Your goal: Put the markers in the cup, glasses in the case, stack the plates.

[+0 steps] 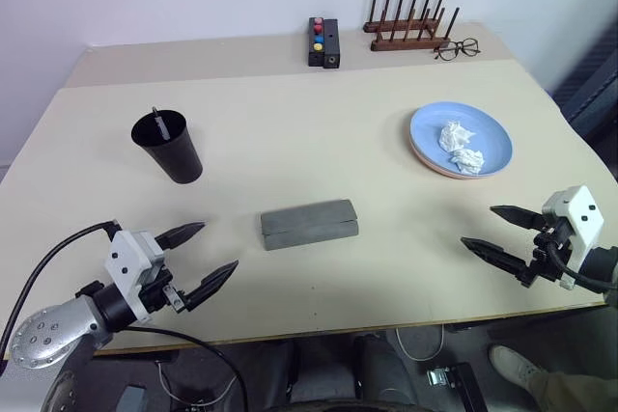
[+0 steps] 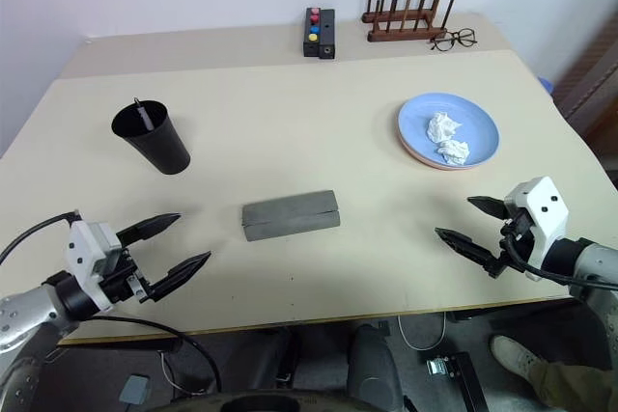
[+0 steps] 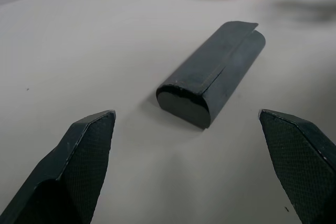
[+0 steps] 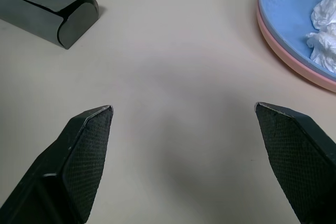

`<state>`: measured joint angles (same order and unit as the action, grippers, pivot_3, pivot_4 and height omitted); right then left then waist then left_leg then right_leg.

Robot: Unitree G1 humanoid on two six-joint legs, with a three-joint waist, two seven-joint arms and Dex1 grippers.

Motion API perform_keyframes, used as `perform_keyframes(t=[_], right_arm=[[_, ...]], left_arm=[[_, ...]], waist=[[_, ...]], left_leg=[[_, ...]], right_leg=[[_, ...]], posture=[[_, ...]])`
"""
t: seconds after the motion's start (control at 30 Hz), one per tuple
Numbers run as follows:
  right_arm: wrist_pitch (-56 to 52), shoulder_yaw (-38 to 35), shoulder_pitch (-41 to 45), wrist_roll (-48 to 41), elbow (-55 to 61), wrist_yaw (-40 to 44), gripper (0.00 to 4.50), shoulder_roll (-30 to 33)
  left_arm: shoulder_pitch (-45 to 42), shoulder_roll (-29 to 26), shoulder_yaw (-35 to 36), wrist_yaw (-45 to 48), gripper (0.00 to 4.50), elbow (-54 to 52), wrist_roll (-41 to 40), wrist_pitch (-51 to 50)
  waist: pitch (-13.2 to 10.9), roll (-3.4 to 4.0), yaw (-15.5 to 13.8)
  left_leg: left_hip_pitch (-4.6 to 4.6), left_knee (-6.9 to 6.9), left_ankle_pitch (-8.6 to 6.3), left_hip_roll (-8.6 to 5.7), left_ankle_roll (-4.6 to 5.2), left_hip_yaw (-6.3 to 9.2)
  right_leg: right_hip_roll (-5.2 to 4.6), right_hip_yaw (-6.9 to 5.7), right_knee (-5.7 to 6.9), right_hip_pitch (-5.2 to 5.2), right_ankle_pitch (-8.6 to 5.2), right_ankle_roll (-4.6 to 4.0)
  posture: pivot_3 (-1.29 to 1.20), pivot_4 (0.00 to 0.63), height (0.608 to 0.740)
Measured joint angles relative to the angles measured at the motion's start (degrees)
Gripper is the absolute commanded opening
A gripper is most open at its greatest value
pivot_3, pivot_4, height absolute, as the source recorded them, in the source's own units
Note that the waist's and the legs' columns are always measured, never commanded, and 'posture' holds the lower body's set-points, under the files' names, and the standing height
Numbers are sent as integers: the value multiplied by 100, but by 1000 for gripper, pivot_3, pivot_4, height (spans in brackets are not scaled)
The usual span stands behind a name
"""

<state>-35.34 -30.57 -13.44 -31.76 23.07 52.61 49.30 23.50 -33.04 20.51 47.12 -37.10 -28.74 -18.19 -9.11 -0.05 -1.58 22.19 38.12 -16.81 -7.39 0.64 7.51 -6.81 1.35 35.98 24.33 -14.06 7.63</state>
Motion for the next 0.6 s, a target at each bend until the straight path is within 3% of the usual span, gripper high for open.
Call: perform_keyframes(t=[0.6], right_arm=[[-443, 0, 124, -121, 43, -28, 4407, 286]], left_arm=[[402, -77, 2, -106, 4500, -346, -335, -49]], waist=[[-1, -2, -77]], left_leg=[[0, 0, 0, 3, 0, -1]], right_leg=[[0, -1, -2, -1, -1, -2]], posture=[[0, 150, 740]])
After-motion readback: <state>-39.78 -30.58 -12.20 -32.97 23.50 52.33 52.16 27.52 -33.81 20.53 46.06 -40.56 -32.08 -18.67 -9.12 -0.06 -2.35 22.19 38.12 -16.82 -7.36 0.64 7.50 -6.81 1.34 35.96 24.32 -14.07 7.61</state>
